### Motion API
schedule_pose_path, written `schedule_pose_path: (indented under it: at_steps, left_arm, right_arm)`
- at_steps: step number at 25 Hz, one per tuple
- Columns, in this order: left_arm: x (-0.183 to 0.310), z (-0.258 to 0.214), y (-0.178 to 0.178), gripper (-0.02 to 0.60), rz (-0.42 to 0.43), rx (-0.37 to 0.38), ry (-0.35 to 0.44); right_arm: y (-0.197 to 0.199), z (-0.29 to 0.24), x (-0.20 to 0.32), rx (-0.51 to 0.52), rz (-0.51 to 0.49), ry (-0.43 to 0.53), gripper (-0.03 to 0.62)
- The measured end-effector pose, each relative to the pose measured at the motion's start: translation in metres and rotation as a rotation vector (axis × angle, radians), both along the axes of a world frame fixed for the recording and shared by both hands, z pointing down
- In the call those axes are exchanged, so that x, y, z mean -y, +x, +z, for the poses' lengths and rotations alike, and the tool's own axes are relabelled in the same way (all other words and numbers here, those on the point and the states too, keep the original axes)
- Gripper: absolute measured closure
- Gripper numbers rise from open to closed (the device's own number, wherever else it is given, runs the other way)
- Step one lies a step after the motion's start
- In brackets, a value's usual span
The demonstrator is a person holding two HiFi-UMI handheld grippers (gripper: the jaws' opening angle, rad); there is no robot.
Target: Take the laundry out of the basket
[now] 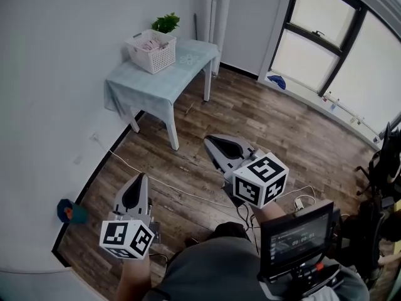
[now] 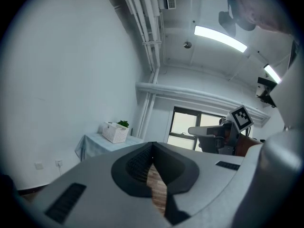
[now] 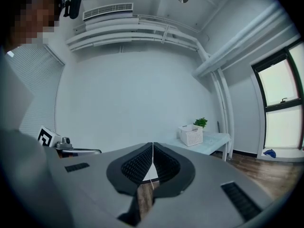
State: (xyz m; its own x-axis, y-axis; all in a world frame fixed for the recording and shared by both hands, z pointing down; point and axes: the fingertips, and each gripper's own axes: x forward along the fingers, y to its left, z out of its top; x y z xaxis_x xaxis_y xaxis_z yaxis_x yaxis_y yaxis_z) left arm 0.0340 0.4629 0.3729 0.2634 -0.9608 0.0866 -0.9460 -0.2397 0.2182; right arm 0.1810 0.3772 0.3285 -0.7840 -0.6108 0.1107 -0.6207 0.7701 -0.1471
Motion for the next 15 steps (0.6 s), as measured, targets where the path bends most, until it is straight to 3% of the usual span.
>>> schedule_pose_path:
  at_steps: [9,15]
  left_arm:
    - [0.038,-0.011,-0.015,0.572,0.013,-0.036,0.067]
    - [0.087,-0.011,-0.017,0.572,-0.002,0.009,0.029]
  right_arm:
    - [-0.023,0.001,0.029,-0.003,-0.032,0.013,0.577]
    - [-0.027,0.0,0.077,0.038,-0.058,0.004,0.577]
